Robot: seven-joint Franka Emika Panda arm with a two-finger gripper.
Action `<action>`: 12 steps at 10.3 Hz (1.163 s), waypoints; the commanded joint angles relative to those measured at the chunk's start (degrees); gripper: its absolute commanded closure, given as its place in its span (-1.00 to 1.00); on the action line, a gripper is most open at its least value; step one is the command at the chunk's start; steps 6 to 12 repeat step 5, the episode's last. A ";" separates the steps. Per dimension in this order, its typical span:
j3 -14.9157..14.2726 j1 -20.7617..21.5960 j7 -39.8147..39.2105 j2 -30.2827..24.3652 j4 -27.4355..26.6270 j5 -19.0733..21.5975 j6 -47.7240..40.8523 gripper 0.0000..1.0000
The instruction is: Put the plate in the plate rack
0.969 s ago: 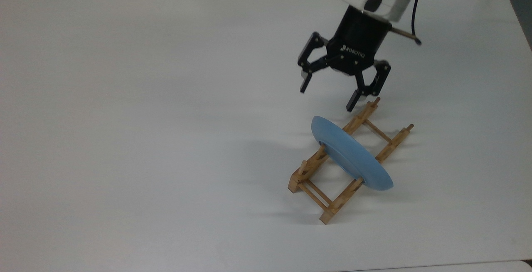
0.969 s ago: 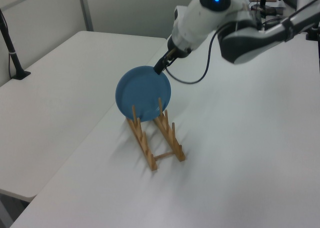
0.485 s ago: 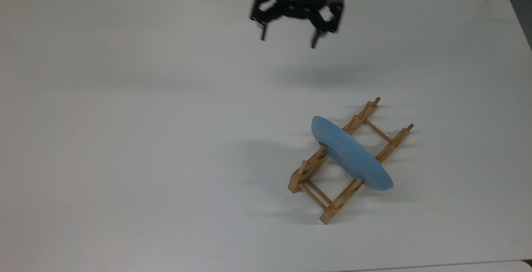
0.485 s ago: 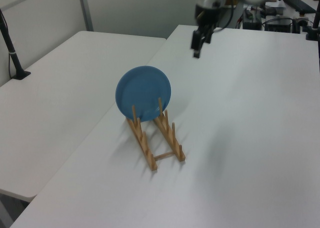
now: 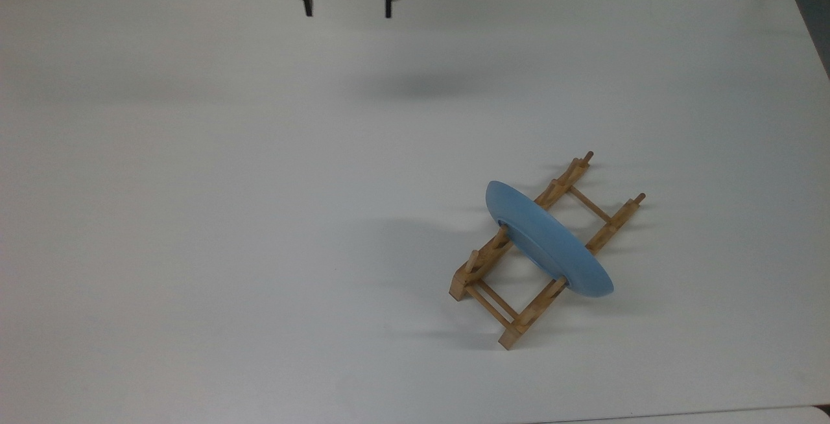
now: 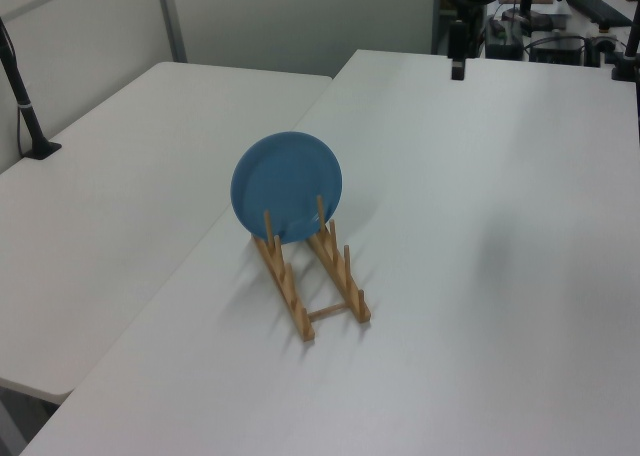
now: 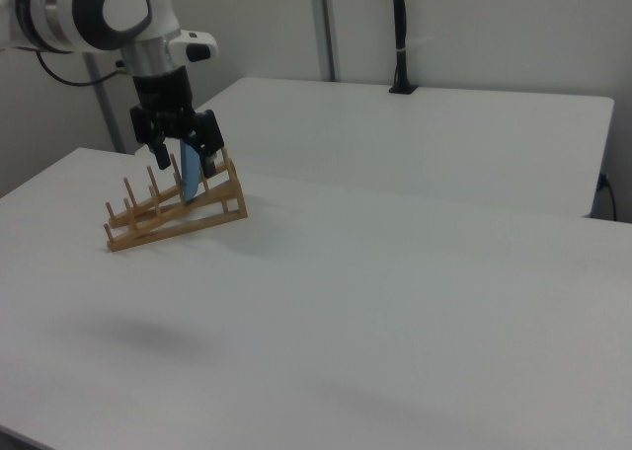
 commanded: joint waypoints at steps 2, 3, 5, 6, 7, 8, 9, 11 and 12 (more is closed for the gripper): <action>0.40 -4.49 -1.19 -4.73 -3.67 1.28 -2.76 -1.00; 0.40 -4.76 -1.10 -4.64 -3.58 1.28 -2.93 -1.00; 0.14 -4.76 -1.10 -4.72 -2.97 1.19 -4.51 -1.00; 0.14 -4.76 -1.10 -4.72 -2.97 1.19 -4.51 -1.00; 0.14 -4.76 -1.10 -4.72 -2.97 1.19 -4.51 -1.00; 0.14 -4.76 -1.10 -4.72 -2.97 1.19 -4.51 -1.00; 0.14 -4.76 -1.10 -4.72 -2.97 1.19 -4.51 -1.00; 0.14 -4.76 -1.10 -4.72 -2.97 1.19 -4.51 -1.00; 0.14 -4.76 -1.10 -4.72 -2.97 1.19 -4.51 -1.00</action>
